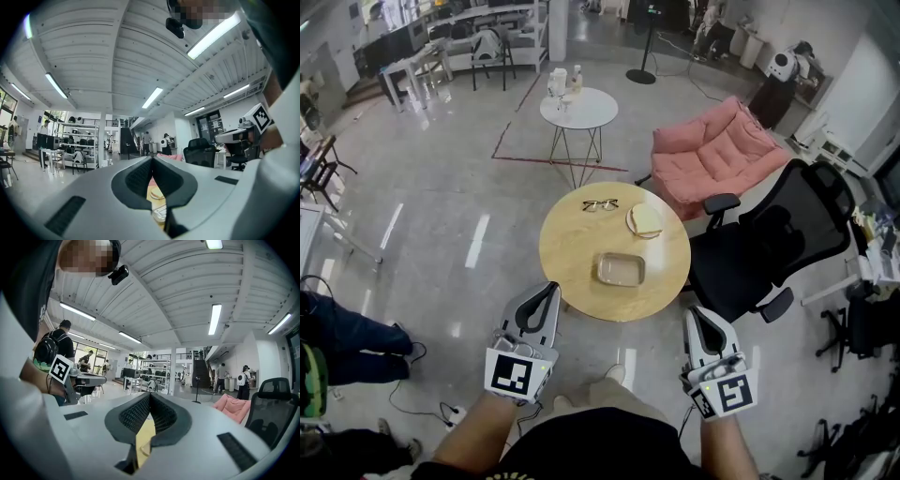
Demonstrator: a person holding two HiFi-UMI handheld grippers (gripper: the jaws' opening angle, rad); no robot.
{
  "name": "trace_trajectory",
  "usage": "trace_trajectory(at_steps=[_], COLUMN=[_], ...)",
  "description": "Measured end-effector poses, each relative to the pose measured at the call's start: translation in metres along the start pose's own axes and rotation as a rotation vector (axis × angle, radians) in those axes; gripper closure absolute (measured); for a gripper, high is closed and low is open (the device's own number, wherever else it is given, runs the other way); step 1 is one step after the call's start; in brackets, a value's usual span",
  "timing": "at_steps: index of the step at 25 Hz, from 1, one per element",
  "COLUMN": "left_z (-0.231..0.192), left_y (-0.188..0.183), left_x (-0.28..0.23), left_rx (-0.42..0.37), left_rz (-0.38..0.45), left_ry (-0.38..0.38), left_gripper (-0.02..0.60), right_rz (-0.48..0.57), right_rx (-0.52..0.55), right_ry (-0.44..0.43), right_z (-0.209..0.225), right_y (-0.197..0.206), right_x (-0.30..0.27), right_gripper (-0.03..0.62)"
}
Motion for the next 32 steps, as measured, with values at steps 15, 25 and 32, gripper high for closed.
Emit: trace_trajectory(at_steps=[15, 25, 32], left_z=[0.006, 0.021, 0.046], left_y=[-0.007, -0.003, 0.007], left_x=[-0.065, -0.106, -0.124], left_rx=[-0.039, -0.052, -0.063], left_rz=[-0.006, -0.025, -0.049], left_ry=[-0.051, -0.122, -0.151], left_gripper=[0.565, 0.565, 0.565], right_rz=[0.039, 0.058, 0.049], right_rx=[-0.025, -0.037, -0.048], right_ry=[-0.042, -0.100, -0.137], right_z=[0.068, 0.125, 0.155], right_y=[0.006, 0.018, 0.036], right_x=[-0.043, -0.067, -0.068], right_gripper=[0.579, 0.579, 0.579])
Point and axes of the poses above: the fingertips, and each gripper's own axes: x backward along the fingers, z to its right, y out of its underside, the point moved 9 cm from there along x, backward along the fingers, and after that the axes turned 7 degrees about x, right-handed, at the moved point
